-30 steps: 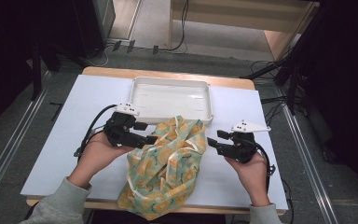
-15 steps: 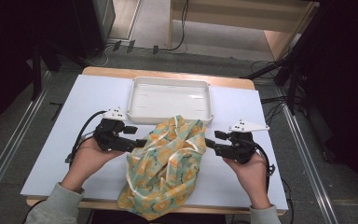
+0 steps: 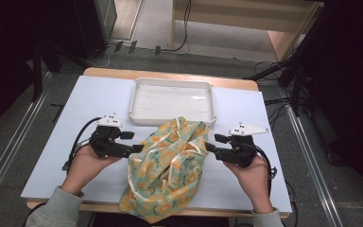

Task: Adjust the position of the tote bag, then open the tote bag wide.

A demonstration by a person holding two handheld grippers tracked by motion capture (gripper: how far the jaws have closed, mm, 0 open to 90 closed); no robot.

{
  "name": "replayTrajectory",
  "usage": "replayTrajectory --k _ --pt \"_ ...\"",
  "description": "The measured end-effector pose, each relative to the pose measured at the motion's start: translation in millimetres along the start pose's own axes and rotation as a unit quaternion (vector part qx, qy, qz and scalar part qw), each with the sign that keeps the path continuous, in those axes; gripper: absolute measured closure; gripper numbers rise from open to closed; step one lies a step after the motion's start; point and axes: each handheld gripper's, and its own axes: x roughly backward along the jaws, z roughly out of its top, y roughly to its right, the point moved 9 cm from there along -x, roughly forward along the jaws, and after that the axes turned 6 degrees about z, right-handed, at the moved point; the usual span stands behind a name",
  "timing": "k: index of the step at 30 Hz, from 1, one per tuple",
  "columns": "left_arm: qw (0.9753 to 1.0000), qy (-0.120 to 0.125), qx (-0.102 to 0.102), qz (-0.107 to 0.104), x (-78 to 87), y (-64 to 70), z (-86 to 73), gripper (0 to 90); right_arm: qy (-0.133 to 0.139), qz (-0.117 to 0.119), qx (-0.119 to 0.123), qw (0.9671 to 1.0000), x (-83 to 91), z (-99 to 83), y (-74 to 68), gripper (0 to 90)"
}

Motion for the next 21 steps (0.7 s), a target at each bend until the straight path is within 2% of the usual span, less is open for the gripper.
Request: replayTrajectory --k 9,17,21 --pt "1.0000 0.002 -0.005 -0.002 2.7 8.5 -1.4 34.8 0.002 0.004 0.000 1.0000 -4.2 3.6 -2.9 50.0" --pt "0.9998 0.006 -0.002 -0.020 7.4 22.0 0.0 34.8 -0.006 0.012 0.005 0.9999 -15.8 7.2 -9.3 50.0" --pt "0.9997 0.005 -0.011 -0.020 7.6 28.8 1.0 34.9 -0.008 0.016 0.006 0.9998 -21.1 10.3 -12.0 49.9"
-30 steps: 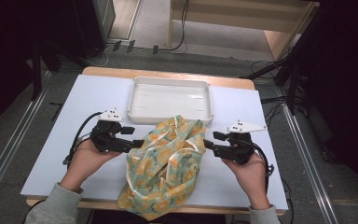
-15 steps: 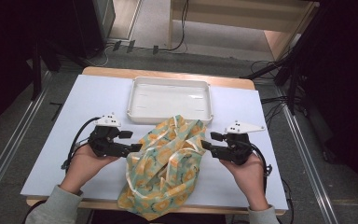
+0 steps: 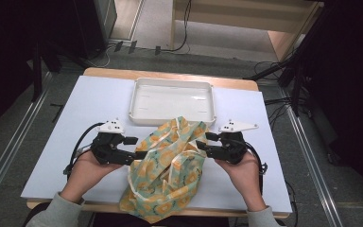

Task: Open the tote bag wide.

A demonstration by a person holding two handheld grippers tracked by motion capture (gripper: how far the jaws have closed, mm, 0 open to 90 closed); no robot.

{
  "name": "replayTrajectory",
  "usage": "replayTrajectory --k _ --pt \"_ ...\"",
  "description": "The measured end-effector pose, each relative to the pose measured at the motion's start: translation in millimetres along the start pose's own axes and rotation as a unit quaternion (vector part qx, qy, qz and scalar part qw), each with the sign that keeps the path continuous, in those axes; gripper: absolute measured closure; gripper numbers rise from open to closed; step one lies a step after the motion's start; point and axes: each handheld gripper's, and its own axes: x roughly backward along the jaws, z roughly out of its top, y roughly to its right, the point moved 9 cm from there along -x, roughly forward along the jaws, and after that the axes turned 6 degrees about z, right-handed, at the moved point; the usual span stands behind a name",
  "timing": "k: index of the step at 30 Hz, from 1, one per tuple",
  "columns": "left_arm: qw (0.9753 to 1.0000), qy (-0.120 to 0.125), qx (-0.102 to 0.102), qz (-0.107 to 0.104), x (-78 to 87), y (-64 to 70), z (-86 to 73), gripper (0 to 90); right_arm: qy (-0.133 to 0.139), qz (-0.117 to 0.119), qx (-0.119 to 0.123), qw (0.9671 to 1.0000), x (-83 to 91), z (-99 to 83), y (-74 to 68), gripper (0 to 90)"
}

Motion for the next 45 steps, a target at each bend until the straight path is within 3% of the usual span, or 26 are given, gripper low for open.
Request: replayTrajectory --k 9,19,23,27,32,36,38,45 --pt "0.9999 -0.014 -0.005 -0.003 -17.3 10.1 -4.0 35.4 -0.019 -0.002 0.012 0.9997 -14.3 -2.8 -2.6 44.9" --pt "0.9995 -0.031 0.005 -0.003 -36.2 8.2 -15.7 36.9 -0.033 0.003 0.010 0.9994 -24.4 -12.8 -1.8 40.7" --pt "0.9994 -0.035 0.008 0.001 -41.1 5.0 -19.7 43.7 -0.036 0.004 0.012 0.9993 -28.1 -17.6 -1.0 41.6" --pt "0.9989 -0.044 0.015 -0.001 -44.3 3.7 -23.1 61.6 -0.043 0.003 0.016 0.9990 -32.8 -22.5 -1.2 48.5" --pt "0.9988 -0.046 0.015 -0.003 -45.2 3.9 -23.7 81.6 -0.054 0.004 0.011 0.9985 -36.2 -29.1 -0.4 66.8" --pt "0.9987 -0.048 0.014 -0.006 -43.2 3.3 -23.8 88.5 -0.065 -0.008 0.027 0.9975 -36.0 -32.5 0.7 84.3" --pt "0.9988 -0.046 0.016 -0.005 -41.0 2.0 -23.1 89.7 -0.063 -0.006 0.029 0.9976 -34.4 -32.1 1.4 88.1" --pt "0.9994 -0.020 0.026 0.007 -19.5 -9.6 -14.9 90.0 -0.054 -0.012 0.029 0.9980 -14.1 -32.5 6.0 89.2"
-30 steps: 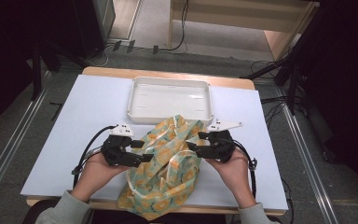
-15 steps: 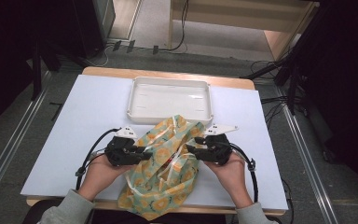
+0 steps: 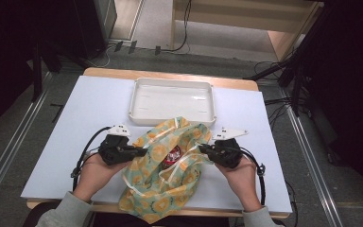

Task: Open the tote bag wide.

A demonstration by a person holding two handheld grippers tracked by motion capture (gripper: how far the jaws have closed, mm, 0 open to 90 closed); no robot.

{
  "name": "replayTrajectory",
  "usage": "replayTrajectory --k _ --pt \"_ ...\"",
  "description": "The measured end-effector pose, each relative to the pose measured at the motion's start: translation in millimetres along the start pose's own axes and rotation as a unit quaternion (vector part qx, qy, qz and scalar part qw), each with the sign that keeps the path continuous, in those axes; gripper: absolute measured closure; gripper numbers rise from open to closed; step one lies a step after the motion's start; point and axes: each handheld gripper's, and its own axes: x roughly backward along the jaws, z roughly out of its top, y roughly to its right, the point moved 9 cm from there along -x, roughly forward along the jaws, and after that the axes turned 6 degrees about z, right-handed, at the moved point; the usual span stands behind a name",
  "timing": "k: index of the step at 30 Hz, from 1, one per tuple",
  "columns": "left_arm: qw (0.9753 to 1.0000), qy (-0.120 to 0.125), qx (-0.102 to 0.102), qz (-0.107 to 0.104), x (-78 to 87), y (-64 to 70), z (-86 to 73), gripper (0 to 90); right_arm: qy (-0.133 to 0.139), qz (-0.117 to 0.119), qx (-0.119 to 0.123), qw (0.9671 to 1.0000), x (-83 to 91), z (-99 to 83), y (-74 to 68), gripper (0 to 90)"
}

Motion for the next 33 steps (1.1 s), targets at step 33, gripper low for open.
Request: replayTrajectory --k 33 --pt "0.9954 0.023 0.083 0.042 30.2 -67.5 -8.3 90.0 0.032 -0.031 -0.045 0.9980 55.8 -34.1 35.6 87.5"
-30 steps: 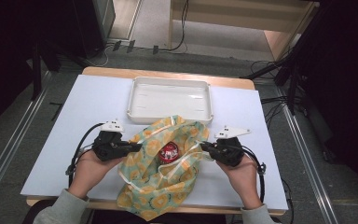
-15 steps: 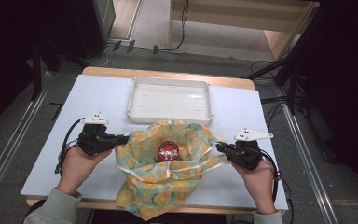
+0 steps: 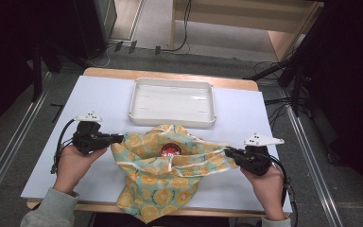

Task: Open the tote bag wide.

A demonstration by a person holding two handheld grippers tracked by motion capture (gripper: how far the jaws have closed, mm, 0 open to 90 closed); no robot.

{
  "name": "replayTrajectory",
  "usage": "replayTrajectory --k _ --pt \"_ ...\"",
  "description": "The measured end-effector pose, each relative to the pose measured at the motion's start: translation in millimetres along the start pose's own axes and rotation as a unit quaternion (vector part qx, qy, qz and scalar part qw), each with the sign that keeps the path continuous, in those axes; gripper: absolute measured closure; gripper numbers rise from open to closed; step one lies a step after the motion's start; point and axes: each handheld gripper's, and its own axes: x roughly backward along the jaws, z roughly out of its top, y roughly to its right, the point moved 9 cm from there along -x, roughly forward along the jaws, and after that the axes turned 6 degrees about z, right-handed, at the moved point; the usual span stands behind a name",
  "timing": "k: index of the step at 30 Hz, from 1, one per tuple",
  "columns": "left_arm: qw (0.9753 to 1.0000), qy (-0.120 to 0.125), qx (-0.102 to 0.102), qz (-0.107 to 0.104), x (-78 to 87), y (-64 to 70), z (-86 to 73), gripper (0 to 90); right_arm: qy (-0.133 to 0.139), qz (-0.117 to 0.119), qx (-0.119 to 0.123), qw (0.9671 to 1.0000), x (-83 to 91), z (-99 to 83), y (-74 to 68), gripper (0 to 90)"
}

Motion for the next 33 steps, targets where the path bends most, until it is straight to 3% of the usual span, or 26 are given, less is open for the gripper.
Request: replayTrajectory --k 15,21,27,33 --pt "0.9996 -0.020 0.018 0.002 -15.4 -18.5 -4.0 90.0 -0.015 -0.007 -0.007 0.9998 1.5 -13.5 3.7 89.9" --pt "0.9994 -0.030 0.015 -0.005 -21.4 -17.2 -8.5 88.9 -0.024 0.004 0.000 0.9997 -3.6 -15.5 -1.0 83.6" --pt "0.9994 -0.028 0.011 -0.016 -19.9 -13.0 -7.5 80.8 -0.022 0.016 0.006 0.9996 -5.3 -13.5 -4.4 71.4" --pt "0.9998 -0.015 -0.003 -0.016 -14.1 -5.6 -0.6 60.6 -0.011 0.031 0.004 0.9995 -4.2 -8.2 -9.0 55.8"
